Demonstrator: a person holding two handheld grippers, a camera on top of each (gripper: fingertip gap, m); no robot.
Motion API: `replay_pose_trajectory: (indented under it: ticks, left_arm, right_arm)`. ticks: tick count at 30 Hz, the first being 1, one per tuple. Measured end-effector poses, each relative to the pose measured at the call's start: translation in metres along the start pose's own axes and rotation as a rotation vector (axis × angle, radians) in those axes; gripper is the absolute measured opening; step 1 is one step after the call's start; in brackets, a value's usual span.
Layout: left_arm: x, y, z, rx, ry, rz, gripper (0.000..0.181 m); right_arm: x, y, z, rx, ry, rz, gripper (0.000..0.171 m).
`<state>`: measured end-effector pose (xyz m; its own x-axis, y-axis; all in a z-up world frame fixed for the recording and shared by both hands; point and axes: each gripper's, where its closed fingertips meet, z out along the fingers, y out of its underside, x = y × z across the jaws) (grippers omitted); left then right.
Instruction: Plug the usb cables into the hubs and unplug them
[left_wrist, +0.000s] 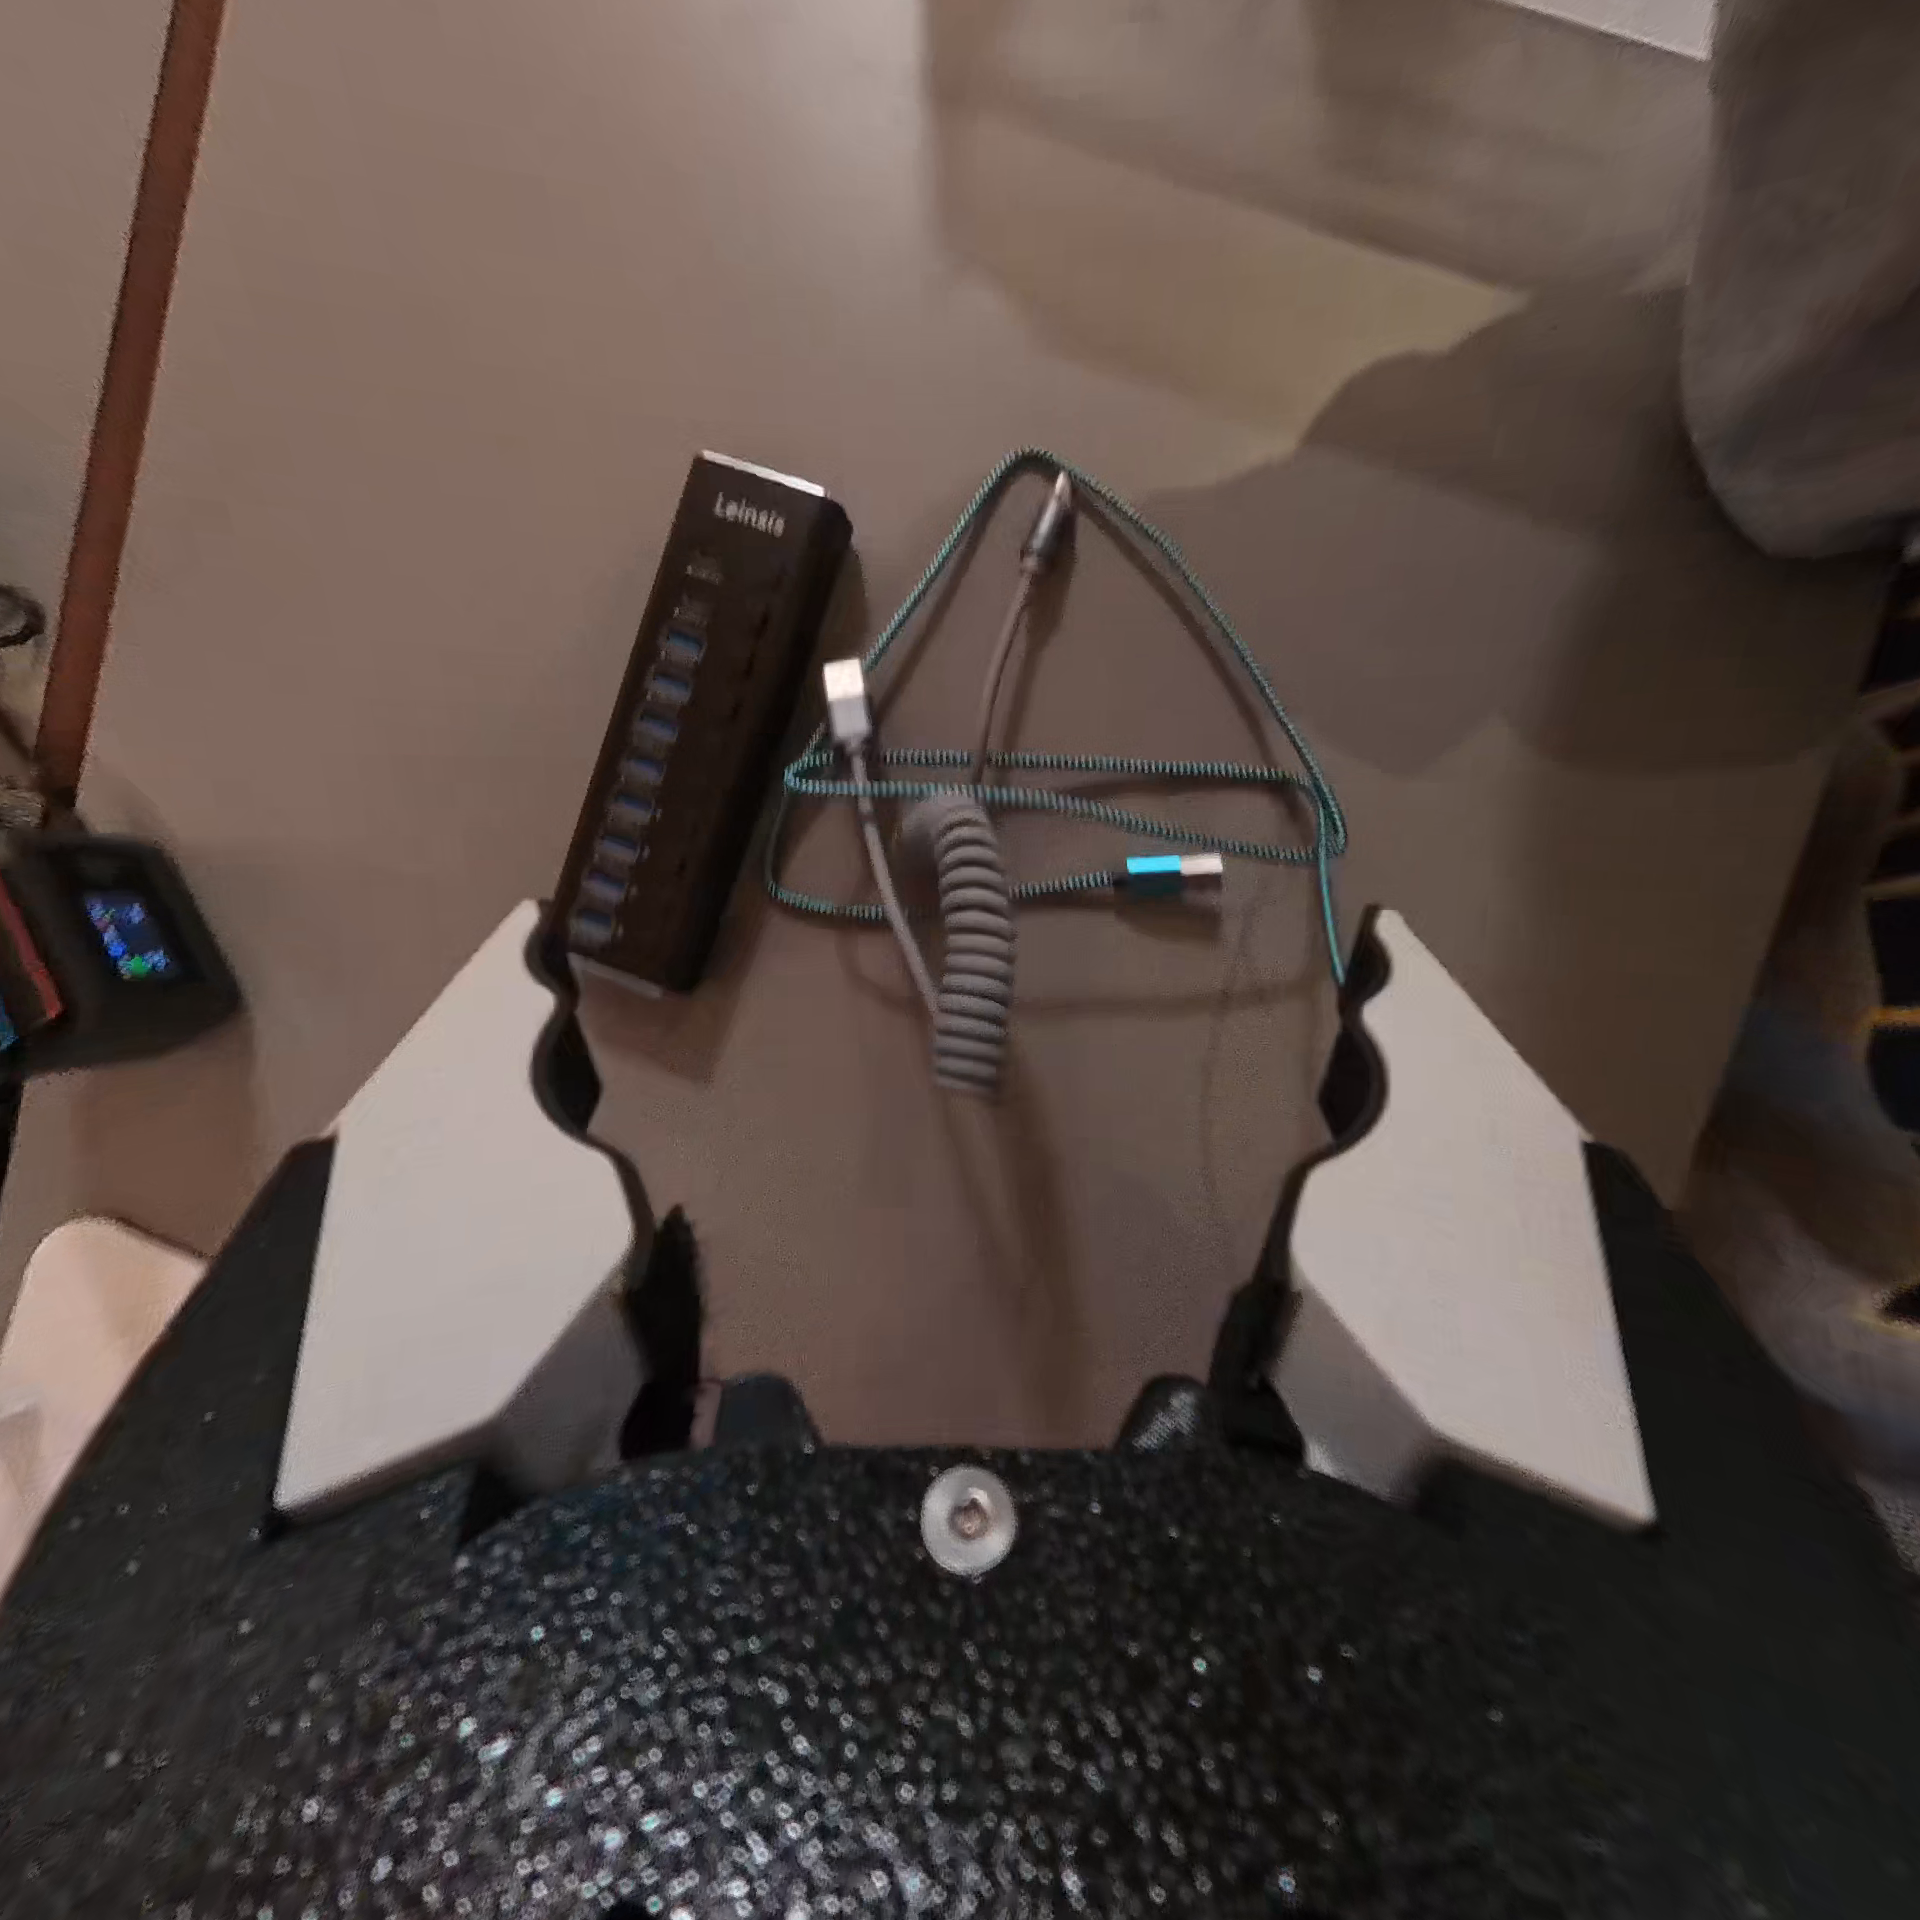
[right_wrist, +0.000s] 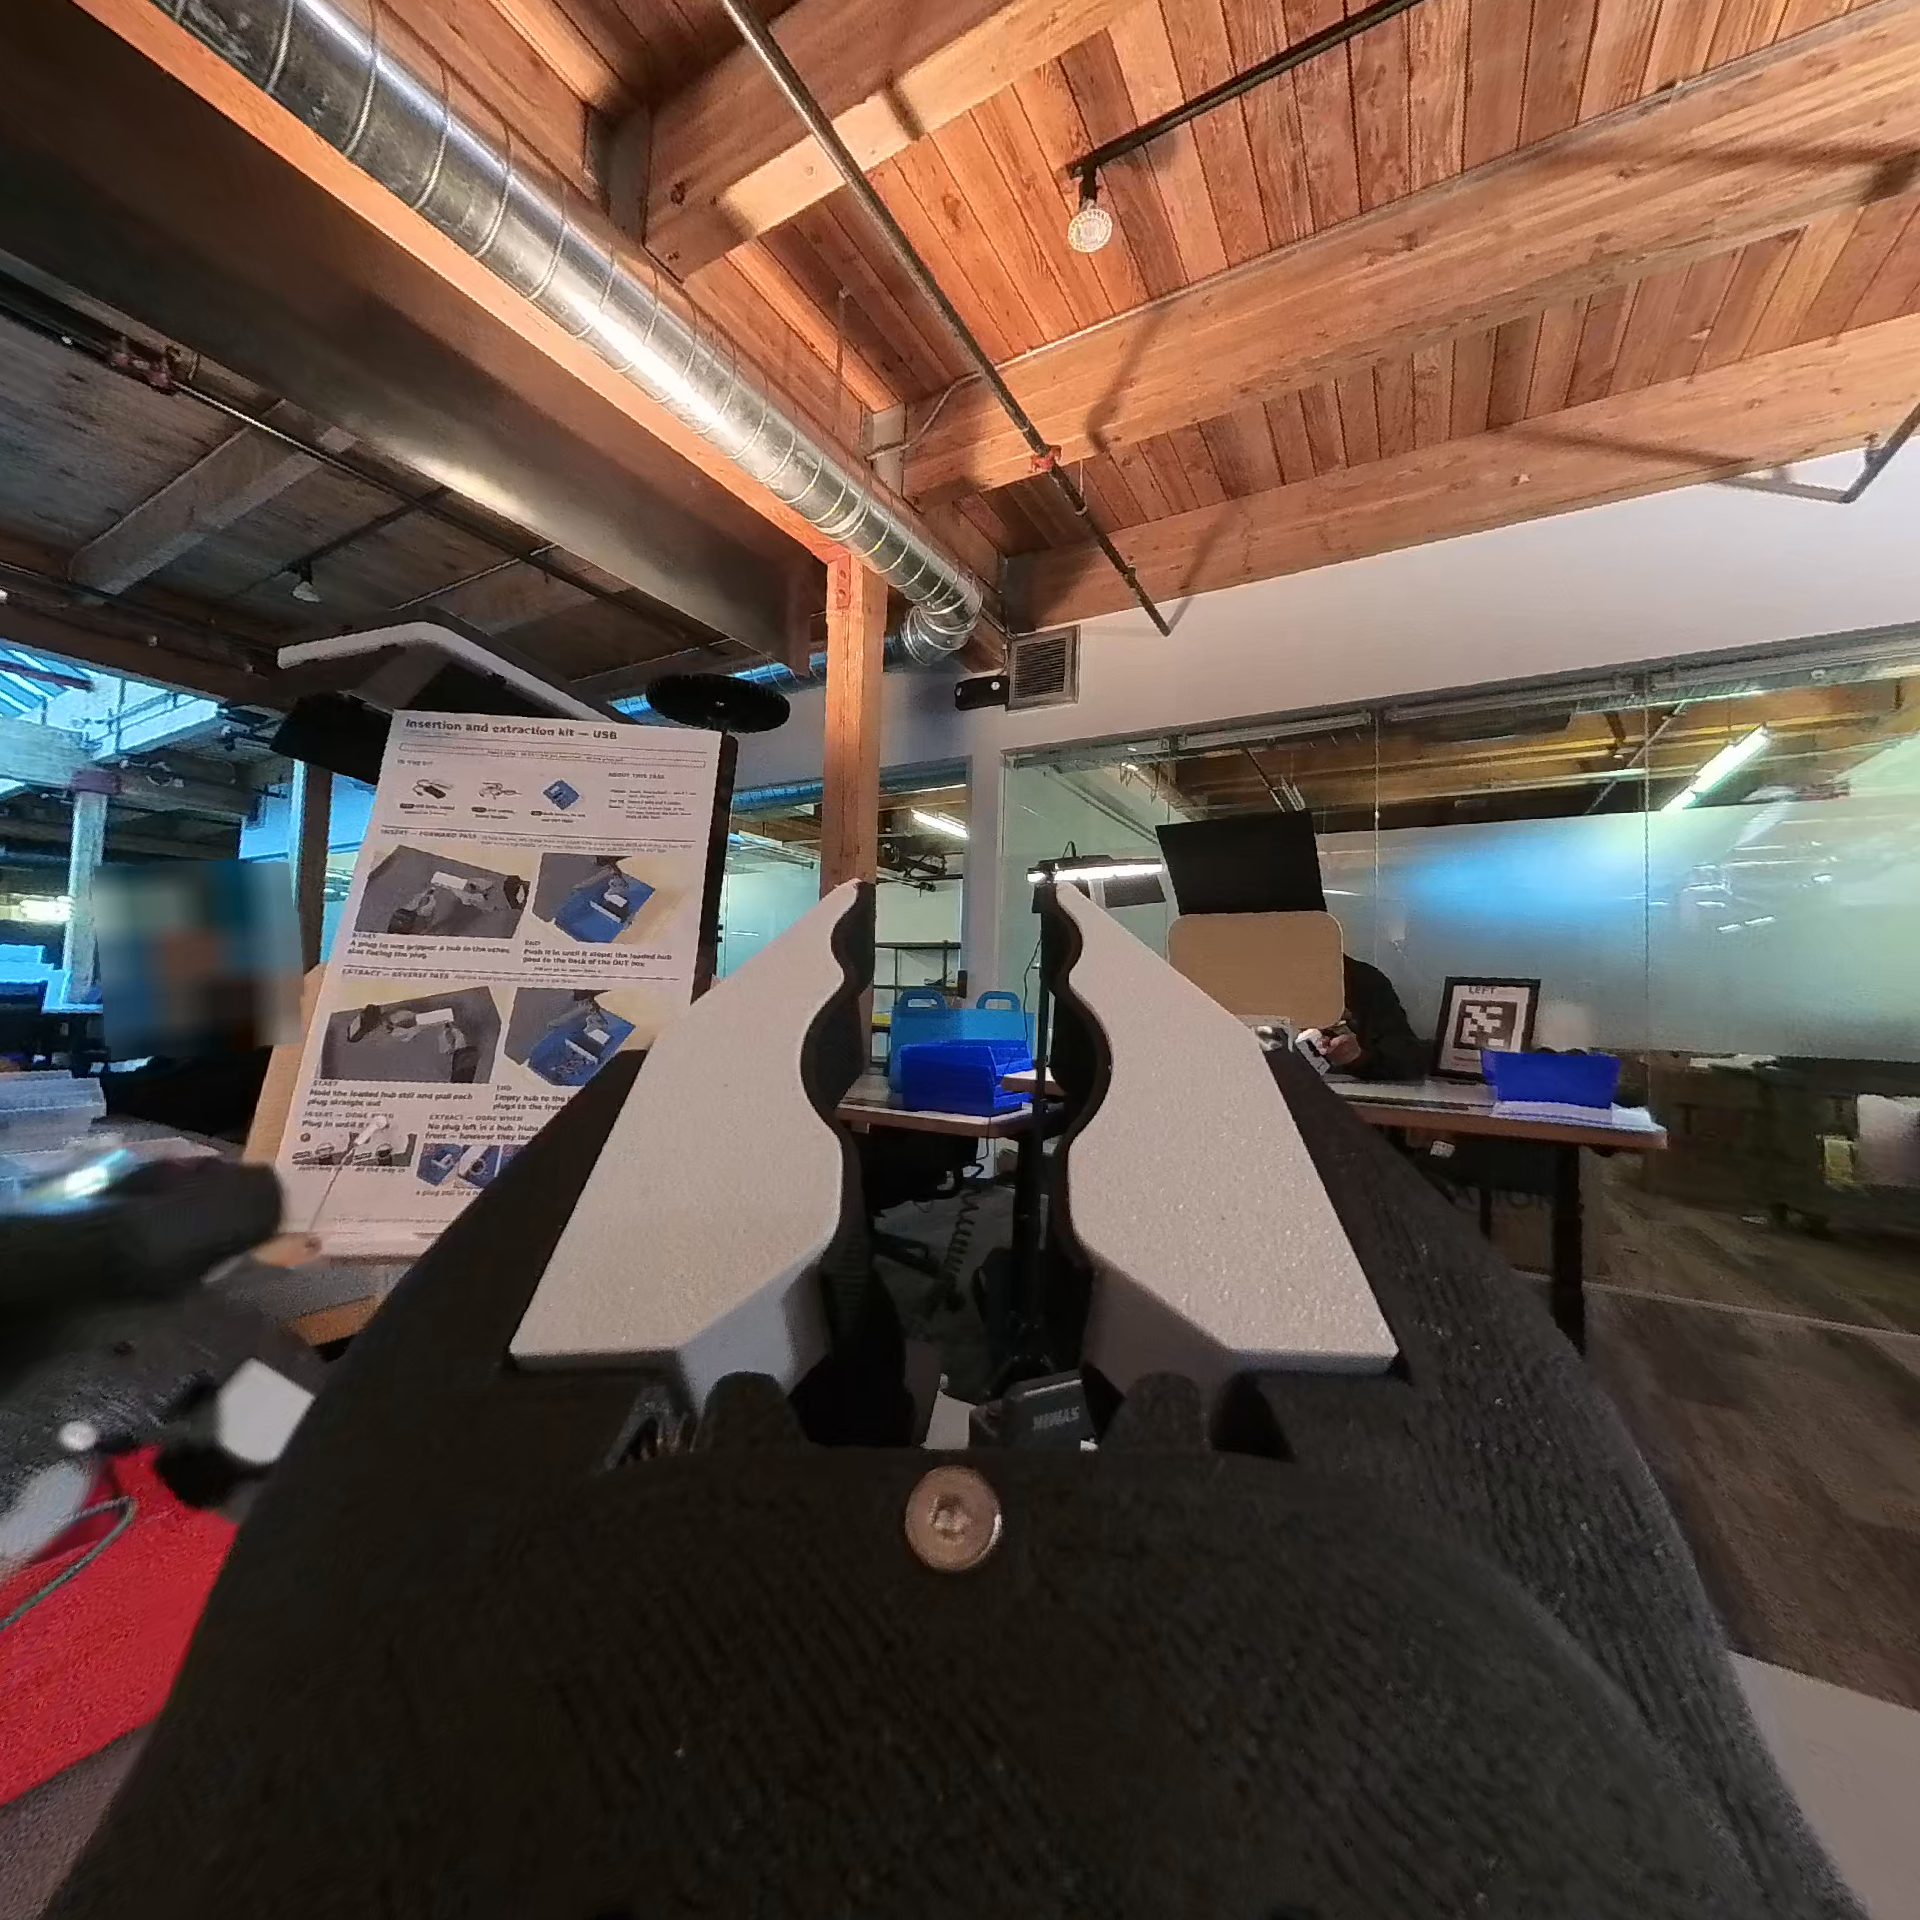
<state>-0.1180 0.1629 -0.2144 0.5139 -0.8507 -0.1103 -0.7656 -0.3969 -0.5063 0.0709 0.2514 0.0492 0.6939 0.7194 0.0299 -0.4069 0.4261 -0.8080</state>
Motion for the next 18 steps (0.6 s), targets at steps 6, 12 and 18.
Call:
replay_pose_trajectory:
  ticks: [6, 12, 18]
  left_arm:
    - [0.045, 0.058, -0.068, -0.099, 0.037, 0.069, 0.116]
    - [0.081, 0.136, -0.085, -0.389, -0.074, 0.142, 0.080]
    - [0.062, 0.196, -0.089, -0.778, -0.337, 0.388, 0.026]
  right_arm:
    - [0.005, 0.000, -0.002, 0.000, 0.013, -0.001, 0.030]
    - [0.012, 0.000, -0.005, 0.004, 0.030, 0.020, 0.030]
    - [0.008, 0.001, -0.003, -0.002, 0.020, 0.015, 0.030]
